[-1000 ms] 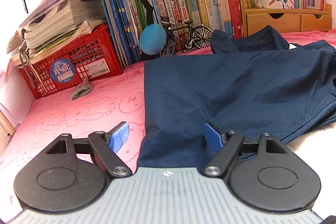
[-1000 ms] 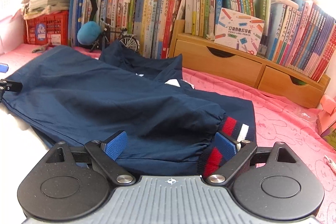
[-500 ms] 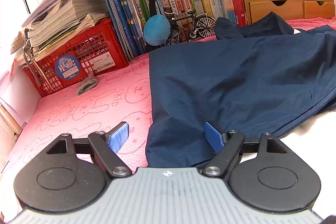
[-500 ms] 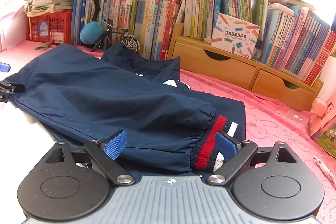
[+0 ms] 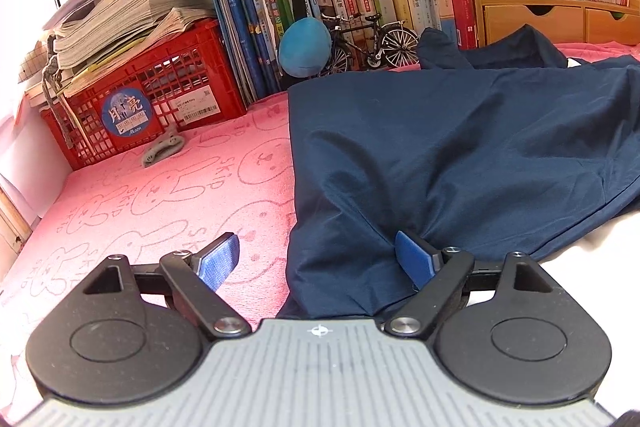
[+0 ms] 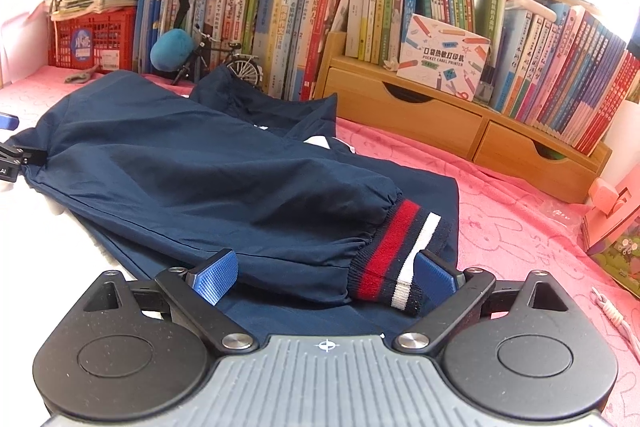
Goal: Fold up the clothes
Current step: 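Grasp the jacket side edge with both tools and lift it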
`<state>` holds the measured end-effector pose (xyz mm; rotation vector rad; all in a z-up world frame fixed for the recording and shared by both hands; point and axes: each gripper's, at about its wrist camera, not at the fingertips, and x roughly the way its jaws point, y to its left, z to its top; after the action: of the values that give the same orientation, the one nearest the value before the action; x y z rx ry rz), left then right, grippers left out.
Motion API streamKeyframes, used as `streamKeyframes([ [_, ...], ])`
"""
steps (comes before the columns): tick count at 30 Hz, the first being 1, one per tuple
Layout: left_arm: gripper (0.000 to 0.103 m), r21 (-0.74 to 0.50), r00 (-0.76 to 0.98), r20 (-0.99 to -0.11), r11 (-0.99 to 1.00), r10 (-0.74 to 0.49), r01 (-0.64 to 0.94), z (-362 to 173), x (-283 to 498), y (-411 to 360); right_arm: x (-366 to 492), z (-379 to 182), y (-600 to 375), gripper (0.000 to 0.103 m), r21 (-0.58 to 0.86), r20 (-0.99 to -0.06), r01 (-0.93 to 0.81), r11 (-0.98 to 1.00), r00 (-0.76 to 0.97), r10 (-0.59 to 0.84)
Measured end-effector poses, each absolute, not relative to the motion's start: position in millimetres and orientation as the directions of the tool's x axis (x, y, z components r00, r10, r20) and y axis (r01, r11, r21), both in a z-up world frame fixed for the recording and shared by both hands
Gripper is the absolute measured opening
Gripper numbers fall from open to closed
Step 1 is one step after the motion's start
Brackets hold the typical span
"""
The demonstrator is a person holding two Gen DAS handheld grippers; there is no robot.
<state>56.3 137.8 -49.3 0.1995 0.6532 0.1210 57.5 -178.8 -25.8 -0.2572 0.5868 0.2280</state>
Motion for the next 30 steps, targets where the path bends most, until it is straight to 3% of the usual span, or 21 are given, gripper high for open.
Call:
streamKeyframes([
  [3, 0.09, 0.185, 0.784, -0.6, 0.981, 0.158, -0.057, -50, 57, 143, 56, -23, -189, 0.093, -0.104, -0.561, -0.268, 0.958, 0.811, 0.166],
  [8, 0.097, 0.128, 0.772, -0.62, 0.989, 0.141, -0.077, -52, 60, 153, 68, -28, -215, 0.072, 0.097, -0.58, -0.21, 0.973, 0.782, 0.227],
  [10, 0.099, 0.098, 0.767, -0.629, 0.992, 0.128, -0.085, -52, 61, 158, 73, -35, -220, 0.065, 0.093, -0.595, -0.18, 0.979, 0.778, 0.199],
  [12, 0.1, 0.069, 0.759, -0.64, 0.993, 0.119, -0.097, -52, 61, 163, 73, -40, -206, 0.065, -0.021, -0.605, -0.184, 0.983, 0.785, 0.134],
  [14, 0.1, 0.057, 0.749, -0.651, 0.992, 0.12, -0.109, -49, 61, 166, 71, -42, -185, 0.066, -0.182, -0.613, -0.201, 0.963, 0.788, 0.049],
  [15, 0.094, 0.064, 0.749, -0.651, 0.992, 0.124, -0.109, -45, 61, 167, 68, -40, -174, 0.067, -0.26, -0.612, -0.218, 0.941, 0.791, 0.014],
  [17, 0.088, 0.031, 0.775, -0.625, 0.995, 0.092, -0.093, -30, 56, 176, 60, -28, -172, 0.069, -0.274, -0.604, -0.28, 0.92, 0.795, 0.062],
  [19, 0.089, -0.02, 0.8, -0.598, 0.996, 0.054, -0.082, -15, 56, 187, 57, -11, -186, 0.092, -0.196, -0.575, -0.324, 0.925, 0.802, 0.159],
  [20, 0.089, -0.055, 0.81, -0.585, 0.995, 0.034, -0.081, -9, 59, 194, 57, -2, -195, 0.095, -0.152, -0.556, -0.335, 0.93, 0.807, 0.2],
  [23, 0.091, -0.144, 0.813, -0.583, 0.985, -0.008, -0.094, 3, 86, 213, 79, 9, -222, 0.097, -0.059, -0.528, -0.272, 0.96, 0.825, 0.201],
  [30, 0.091, -0.311, 0.749, -0.649, 0.945, -0.136, -0.098, -20, 165, 227, 158, -10, -286, 0.097, 0.24, -0.568, -0.062, 0.969, 0.801, 0.192],
])
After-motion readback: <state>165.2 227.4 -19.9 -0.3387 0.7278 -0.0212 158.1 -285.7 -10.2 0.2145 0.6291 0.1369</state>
